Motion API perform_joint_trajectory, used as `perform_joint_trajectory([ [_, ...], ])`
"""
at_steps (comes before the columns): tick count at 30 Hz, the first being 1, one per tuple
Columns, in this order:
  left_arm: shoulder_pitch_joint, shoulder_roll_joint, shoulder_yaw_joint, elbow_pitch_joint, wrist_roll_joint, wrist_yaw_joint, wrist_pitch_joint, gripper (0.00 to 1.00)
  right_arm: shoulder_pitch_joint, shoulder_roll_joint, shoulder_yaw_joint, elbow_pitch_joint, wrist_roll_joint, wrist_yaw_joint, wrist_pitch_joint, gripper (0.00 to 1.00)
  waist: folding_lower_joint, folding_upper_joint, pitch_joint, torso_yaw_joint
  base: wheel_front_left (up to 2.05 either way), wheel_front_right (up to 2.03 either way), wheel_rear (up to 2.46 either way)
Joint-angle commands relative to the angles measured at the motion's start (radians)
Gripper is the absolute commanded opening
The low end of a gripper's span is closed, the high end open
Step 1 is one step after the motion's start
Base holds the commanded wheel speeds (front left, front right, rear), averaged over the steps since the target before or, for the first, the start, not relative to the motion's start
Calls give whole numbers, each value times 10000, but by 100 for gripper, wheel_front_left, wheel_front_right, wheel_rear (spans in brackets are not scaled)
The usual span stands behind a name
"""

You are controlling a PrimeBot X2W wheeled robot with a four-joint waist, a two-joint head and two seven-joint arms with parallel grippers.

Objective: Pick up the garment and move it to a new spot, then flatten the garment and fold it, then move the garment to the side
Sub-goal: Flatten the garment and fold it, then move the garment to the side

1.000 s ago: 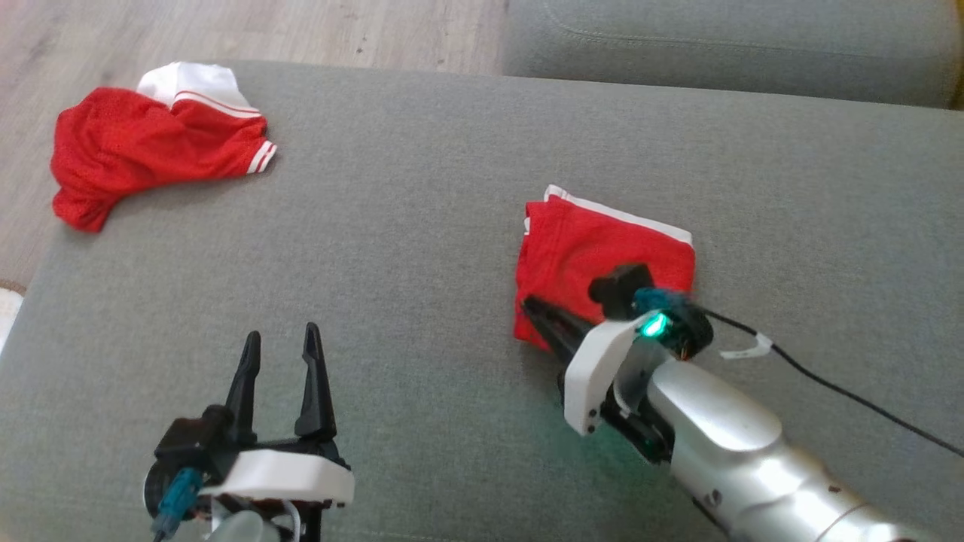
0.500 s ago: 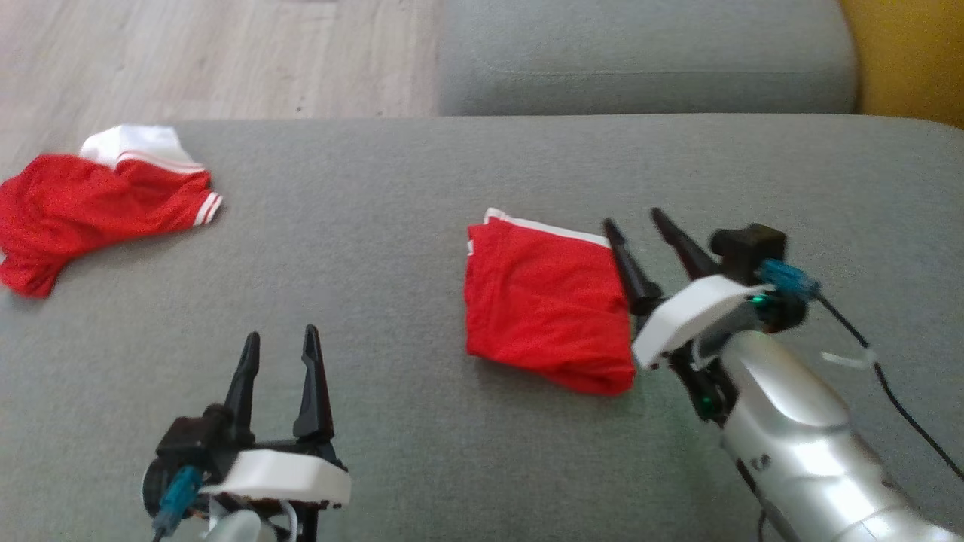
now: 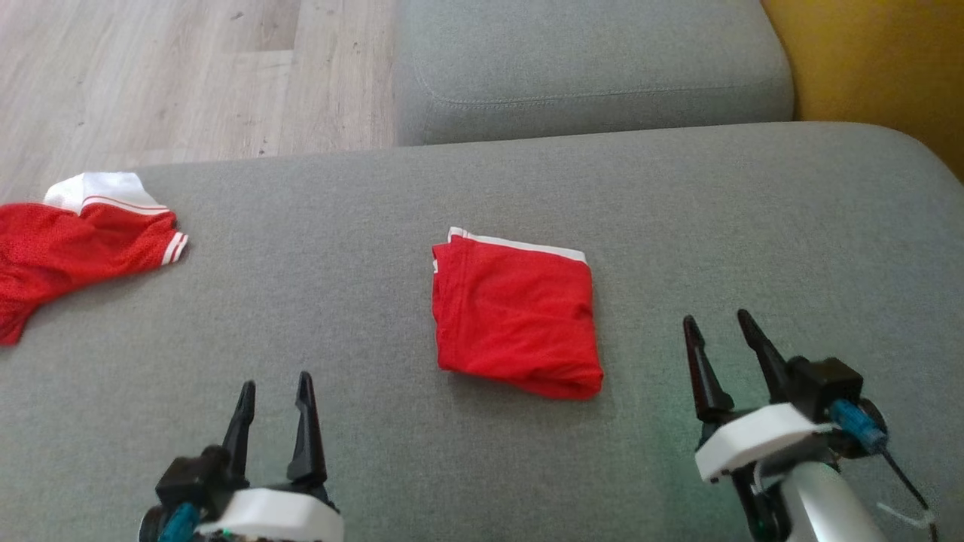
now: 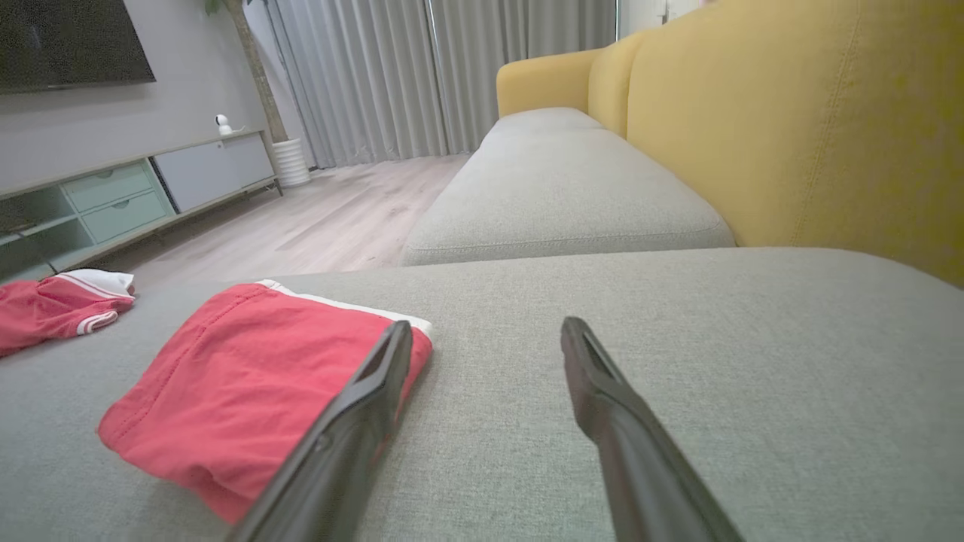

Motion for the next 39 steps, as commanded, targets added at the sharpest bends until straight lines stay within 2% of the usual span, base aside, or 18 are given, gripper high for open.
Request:
perform_joint_trajectory([
  [1, -249, 77, 465, -268, 65, -35, -123, 100, -150, 83, 158, -705, -77, 65, 68, 100, 1, 0, -15, 18, 0, 0, 0],
  [11, 62, 159, 543, -254, 164, -34, -123, 100, 1093, 91, -34, -2298, 75, 65, 656, 100, 1, 0, -14, 73, 0, 0, 0],
  [25, -4, 136, 496, -289, 176, 17, -122, 100, 1383, 92, -101, -2829, 135, 65, 1085, 100, 1, 0, 71, 246, 0, 0, 0],
  [30, -83, 127, 415, -328, 203, 4, -102, 100, 934, 92, -297, -2728, 75, 65, 1386, 100, 1, 0, 177, 478, 0, 0, 0],
  [39, -266, 71, 271, -404, 268, -47, -87, 100, -1188, 93, -786, -1871, -50, 65, 2567, 100, 1, 0, 554, 1220, 0, 0, 0],
])
